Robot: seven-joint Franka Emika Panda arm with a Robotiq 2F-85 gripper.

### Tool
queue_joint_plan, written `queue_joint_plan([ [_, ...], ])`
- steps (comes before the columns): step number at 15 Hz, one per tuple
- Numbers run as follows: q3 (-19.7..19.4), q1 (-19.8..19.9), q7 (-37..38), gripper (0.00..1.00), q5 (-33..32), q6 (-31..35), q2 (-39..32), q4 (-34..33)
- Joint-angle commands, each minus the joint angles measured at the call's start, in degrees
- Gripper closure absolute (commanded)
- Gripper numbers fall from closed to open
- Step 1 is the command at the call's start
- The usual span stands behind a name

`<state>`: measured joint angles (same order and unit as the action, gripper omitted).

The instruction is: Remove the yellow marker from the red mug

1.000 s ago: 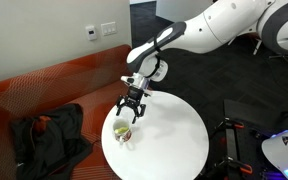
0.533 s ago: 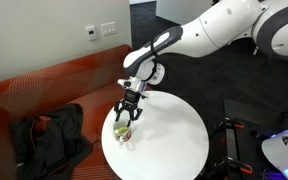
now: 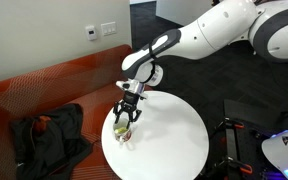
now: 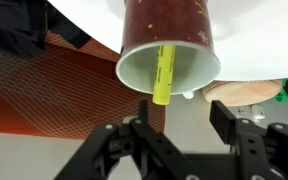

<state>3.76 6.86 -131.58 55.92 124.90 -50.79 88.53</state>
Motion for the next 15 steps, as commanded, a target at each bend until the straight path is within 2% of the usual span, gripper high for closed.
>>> queue_joint_plan([
  [1,0.79,-0.04,1.05,0.32,-1.9,1.16,-1.83,-2.59],
  [6,1.25,-0.06,1.96,0.37,-3.59,0.96,-3.37,-4.67],
  [15,2.38,-0.14,4.66,0.37,-6.9,0.56,-6.11,-9.2],
])
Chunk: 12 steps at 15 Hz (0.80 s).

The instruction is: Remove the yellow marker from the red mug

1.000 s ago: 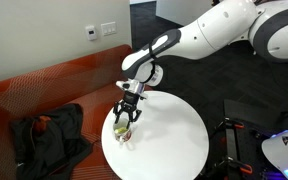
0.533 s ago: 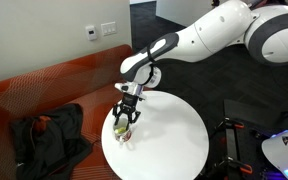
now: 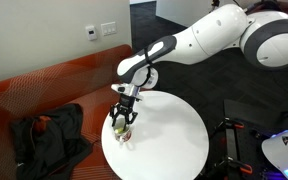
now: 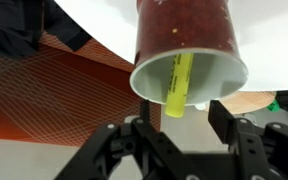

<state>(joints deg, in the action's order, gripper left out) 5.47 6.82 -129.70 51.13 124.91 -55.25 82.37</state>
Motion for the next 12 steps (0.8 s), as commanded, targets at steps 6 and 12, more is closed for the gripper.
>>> queue_joint_plan([
  [6,1.39,0.2,5.22,0.44,-4.95,0.31,-3.33,-5.23],
  [12,2.39,0.65,6.2,0.49,-6.68,0.41,-4.11,-5.7],
])
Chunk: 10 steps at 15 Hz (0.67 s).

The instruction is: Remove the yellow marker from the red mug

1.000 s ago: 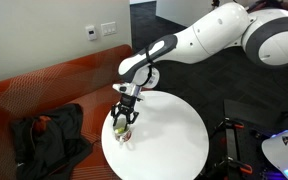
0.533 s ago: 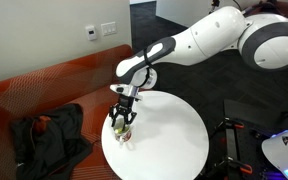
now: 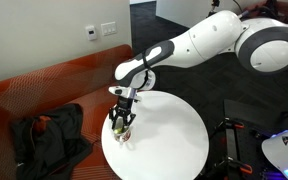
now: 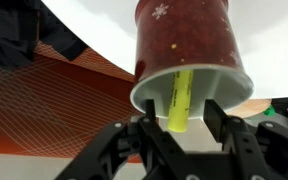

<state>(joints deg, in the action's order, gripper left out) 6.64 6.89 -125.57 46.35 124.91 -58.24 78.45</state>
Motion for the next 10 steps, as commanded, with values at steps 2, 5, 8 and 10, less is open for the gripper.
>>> queue_joint_plan([
  [2,1.34,0.67,2.21,0.68,-2.28,0.27,-1.34,-2.08],
  [5,1.47,0.83,2.17,0.84,-2.67,0.26,-1.42,-2.11],
  [8,1.77,1.15,1.7,0.98,-2.54,0.37,-0.82,-1.51],
  [10,2.1,1.39,1.2,0.95,-2.16,0.65,0.16,-0.56],
])
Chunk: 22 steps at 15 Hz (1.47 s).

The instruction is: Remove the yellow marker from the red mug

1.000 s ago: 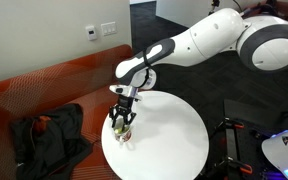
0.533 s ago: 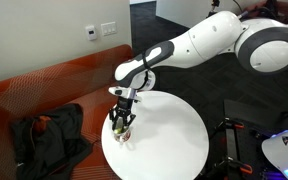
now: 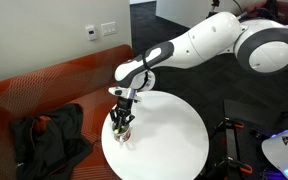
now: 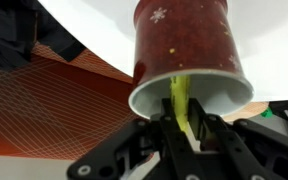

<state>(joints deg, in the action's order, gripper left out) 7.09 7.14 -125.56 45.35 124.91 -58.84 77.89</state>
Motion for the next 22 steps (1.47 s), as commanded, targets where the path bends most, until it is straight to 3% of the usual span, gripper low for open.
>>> queue_joint_plan([
  [1,1.81,1.22,1.2,0.95,-0.96,0.87,1.13,0.37],
  [11,4.35,3.67,-0.14,0.95,1.47,0.75,8.82,7.56],
  [17,4.79,5.04,-2.23,0.95,6.48,1.05,19.91,19.22],
  [22,2.69,4.04,-4.25,0.95,10.76,1.16,31.69,31.65],
])
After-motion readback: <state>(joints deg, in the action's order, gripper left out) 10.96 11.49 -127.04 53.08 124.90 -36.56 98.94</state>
